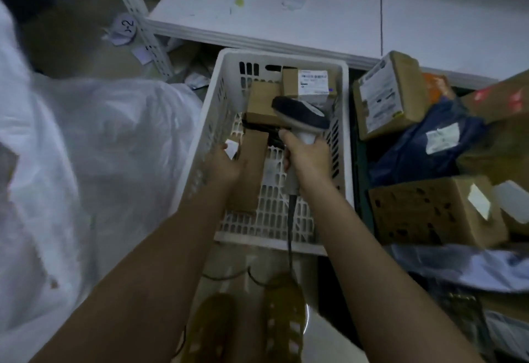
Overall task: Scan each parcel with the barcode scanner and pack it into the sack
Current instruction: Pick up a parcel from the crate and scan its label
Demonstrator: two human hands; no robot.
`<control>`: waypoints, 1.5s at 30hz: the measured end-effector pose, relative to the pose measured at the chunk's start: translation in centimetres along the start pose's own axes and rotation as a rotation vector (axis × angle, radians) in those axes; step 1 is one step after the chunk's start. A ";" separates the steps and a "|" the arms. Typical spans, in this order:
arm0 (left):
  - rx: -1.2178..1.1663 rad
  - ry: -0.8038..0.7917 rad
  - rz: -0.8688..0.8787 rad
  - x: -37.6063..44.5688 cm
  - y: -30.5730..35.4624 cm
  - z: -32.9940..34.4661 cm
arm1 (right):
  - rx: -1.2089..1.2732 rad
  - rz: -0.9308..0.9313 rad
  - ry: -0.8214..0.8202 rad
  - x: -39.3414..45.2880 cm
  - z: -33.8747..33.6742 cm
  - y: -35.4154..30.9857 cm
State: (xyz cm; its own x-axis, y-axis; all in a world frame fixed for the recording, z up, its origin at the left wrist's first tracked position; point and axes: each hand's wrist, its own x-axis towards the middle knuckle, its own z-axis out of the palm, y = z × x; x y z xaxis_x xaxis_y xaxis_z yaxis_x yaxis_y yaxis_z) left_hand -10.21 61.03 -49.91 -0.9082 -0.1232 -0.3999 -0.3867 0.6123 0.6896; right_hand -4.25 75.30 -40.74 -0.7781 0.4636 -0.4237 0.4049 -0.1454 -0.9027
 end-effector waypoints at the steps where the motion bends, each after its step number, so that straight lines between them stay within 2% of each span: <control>1: 0.054 0.026 0.006 0.8 0.2 0.4 | 0.011 0.017 0.000 1.6 0.6 0.5; 6: 0.319 0.055 0.079 5.1 -1.0 3.6 | -0.002 0.104 -0.064 6.7 2.0 2.6; 11: 0.536 0.069 0.002 6.7 -1.4 4.9 | 0.073 0.142 -0.103 6.8 1.4 2.7; 16: 0.593 0.063 0.054 6.1 -1.4 5.3 | 0.094 0.128 -0.104 6.3 0.6 2.2; 19: 0.397 0.104 0.108 4.9 -0.6 4.2 | 0.139 0.139 -0.069 5.7 -0.1 1.6; 23: -0.099 0.110 0.169 2.7 1.1 2.3 | 0.155 0.113 -0.025 3.6 -1.0 0.3; 27: -0.280 0.078 0.278 -3.1 3.7 -0.5 | 0.224 0.030 0.030 -0.9 -1.8 -1.1; 33: -0.542 -0.104 0.349 -16.0 7.2 -7.8 | 0.274 -0.093 0.191 -9.8 -4.0 -3.0; 39: -0.662 -0.109 0.339 -25.8 6.4 -15.1 | 0.289 -0.212 0.170 -18.8 -7.0 -6.4; 42: -0.614 -0.106 0.411 -29.2 5.5 -19.2 | 0.253 -0.312 0.067 -23.1 -7.8 -8.5; 45: -0.572 -0.184 0.470 -31.9 5.0 -23.5 | 0.095 -0.417 -0.070 -27.2 -7.4 -10.4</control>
State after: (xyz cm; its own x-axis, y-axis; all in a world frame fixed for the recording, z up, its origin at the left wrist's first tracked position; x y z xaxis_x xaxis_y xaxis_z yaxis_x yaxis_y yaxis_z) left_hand 13.03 49.67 -19.47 -0.9758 0.2136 -0.0465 -0.0339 0.0624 0.9975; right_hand 16.27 70.68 -19.28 -0.8978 0.4398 -0.0221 0.0054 -0.0393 -0.9992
